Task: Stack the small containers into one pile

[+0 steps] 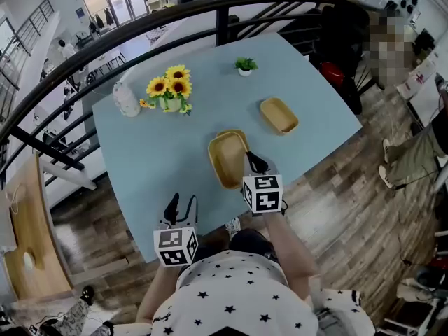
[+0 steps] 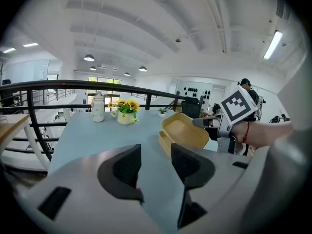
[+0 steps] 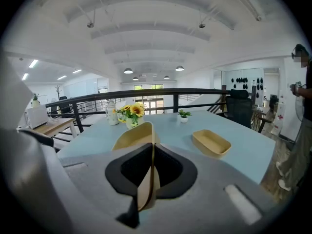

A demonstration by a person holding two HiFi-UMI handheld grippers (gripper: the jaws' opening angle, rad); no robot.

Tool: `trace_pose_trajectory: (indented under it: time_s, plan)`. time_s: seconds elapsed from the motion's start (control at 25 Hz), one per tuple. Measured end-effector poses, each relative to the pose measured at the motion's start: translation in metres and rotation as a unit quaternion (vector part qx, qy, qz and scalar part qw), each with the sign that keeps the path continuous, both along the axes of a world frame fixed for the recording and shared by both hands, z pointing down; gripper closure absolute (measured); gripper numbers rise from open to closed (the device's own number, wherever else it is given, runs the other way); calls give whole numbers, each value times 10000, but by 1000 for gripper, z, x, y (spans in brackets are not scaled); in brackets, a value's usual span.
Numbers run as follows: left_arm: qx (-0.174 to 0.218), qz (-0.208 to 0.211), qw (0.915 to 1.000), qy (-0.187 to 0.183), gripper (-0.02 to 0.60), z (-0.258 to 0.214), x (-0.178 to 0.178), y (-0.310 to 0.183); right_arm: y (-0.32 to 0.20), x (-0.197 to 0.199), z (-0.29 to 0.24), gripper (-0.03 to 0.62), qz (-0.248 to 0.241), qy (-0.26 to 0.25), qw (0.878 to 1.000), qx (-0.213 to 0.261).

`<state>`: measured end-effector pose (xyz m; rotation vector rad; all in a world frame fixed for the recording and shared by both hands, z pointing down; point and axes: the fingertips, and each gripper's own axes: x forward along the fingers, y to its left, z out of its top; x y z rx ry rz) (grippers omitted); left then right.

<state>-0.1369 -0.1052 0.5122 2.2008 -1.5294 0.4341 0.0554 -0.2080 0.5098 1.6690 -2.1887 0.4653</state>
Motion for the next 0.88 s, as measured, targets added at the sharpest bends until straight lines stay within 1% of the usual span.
trace_pose_trajectory:
  time_s: [0.36, 0.88]
  plan:
    - [-100, -154, 9998, -11, 394, 6, 6, -19, -34, 9, 11, 572, 34, 83, 9999, -86]
    - [-238, -315, 9992, -19, 394, 15, 10, -33, -64, 12, 21, 572, 98, 79, 9997, -206]
